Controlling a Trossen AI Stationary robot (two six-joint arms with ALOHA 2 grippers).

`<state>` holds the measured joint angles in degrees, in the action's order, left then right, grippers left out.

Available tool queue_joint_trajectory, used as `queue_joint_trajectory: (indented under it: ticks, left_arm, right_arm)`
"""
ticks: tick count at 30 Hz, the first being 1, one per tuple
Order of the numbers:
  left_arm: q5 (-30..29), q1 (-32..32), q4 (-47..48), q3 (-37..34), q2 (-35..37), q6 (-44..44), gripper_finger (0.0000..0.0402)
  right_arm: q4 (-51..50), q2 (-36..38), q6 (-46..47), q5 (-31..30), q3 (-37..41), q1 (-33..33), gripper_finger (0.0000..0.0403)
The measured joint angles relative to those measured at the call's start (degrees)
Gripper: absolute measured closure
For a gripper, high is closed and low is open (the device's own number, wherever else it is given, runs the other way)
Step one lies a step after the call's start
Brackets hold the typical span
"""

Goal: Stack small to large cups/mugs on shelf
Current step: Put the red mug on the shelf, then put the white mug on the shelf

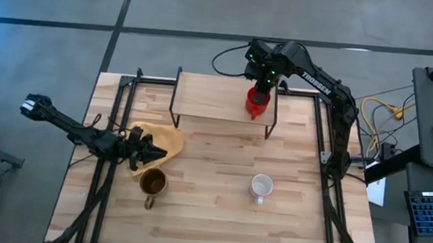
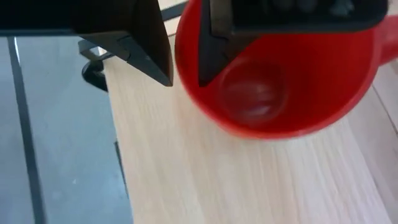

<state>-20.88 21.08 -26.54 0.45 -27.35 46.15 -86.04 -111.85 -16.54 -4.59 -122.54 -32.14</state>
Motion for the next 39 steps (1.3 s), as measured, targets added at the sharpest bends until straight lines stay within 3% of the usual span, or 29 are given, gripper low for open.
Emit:
queue_joint_trajectory:
  ticks: [14,19,22,27,34,39]
  left_arm:
    - [-0.09,0.00,0.01,0.00,0.01,0.00,0.0331]
    - [-0.17,0.00,0.02,-0.01,0.00,0.00,0.0331]
    - [-0.18,0.01,0.01,0.02,0.10,0.04,0.0331]
    - [-0.20,0.01,0.00,0.02,0.08,0.02,0.0331]
    - [-0.20,0.02,-0.02,0.02,0.13,0.05,0.0331]
    - [-0.20,0.01,-0.05,0.02,0.17,0.14,0.0331]
  right_arm:
    - [0.29,0.05,0.09,-2.98,-3.46,2.37,0.0313]
    - [-3.20,2.20,5.07,-2.96,-7.97,3.72,0.0309]
    - [-3.76,5.19,13.97,-2.98,-8.83,4.96,0.0309]
    - [-3.88,15.20,31.12,-2.92,-2.98,9.68,0.0305]
    - [-4.03,30.97,65.84,-2.80,19.13,26.10,0.0284]
    - [-4.20,35.40,87.44,-2.85,33.77,36.71,0.0262]
